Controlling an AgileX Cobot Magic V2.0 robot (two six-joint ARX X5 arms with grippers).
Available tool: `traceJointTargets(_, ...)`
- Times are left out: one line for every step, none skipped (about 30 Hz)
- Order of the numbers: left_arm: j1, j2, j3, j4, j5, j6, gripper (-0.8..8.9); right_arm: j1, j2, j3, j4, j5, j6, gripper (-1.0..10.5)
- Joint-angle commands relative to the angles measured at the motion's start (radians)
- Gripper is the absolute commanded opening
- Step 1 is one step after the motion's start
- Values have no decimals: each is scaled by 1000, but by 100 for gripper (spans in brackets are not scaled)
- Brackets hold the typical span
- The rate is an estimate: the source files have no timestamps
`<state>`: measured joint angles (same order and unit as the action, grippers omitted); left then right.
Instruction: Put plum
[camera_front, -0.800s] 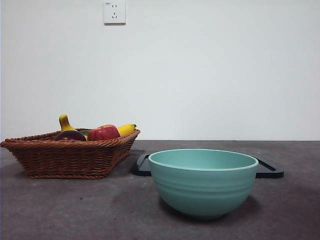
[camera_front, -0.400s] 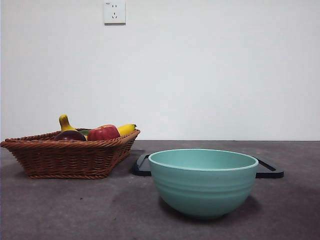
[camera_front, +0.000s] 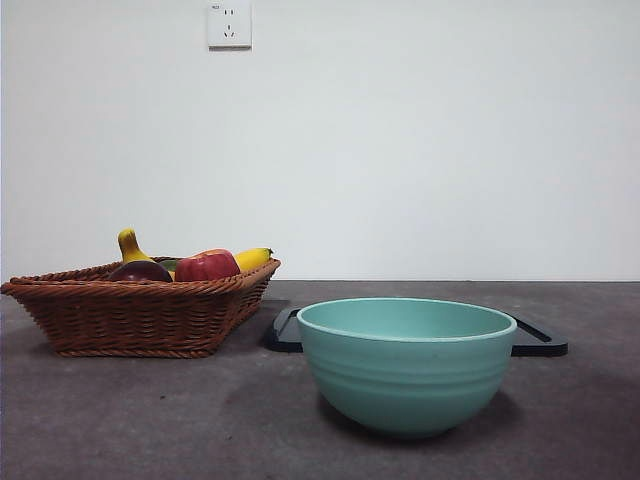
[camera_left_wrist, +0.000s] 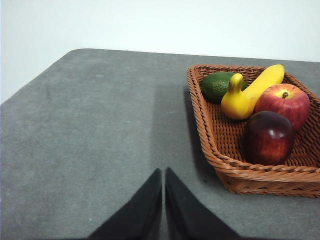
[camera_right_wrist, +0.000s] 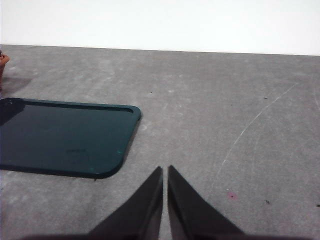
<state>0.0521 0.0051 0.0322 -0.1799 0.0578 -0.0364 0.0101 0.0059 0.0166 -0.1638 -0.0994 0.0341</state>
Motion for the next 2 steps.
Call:
traceJointTargets(3,-2,-21,-7,2,-2,8,-1,-2,-5,6,3,14,5)
traceJointTargets(3,-2,-21,-7,2,-2,8,-1,-2,-5,6,3,14,5)
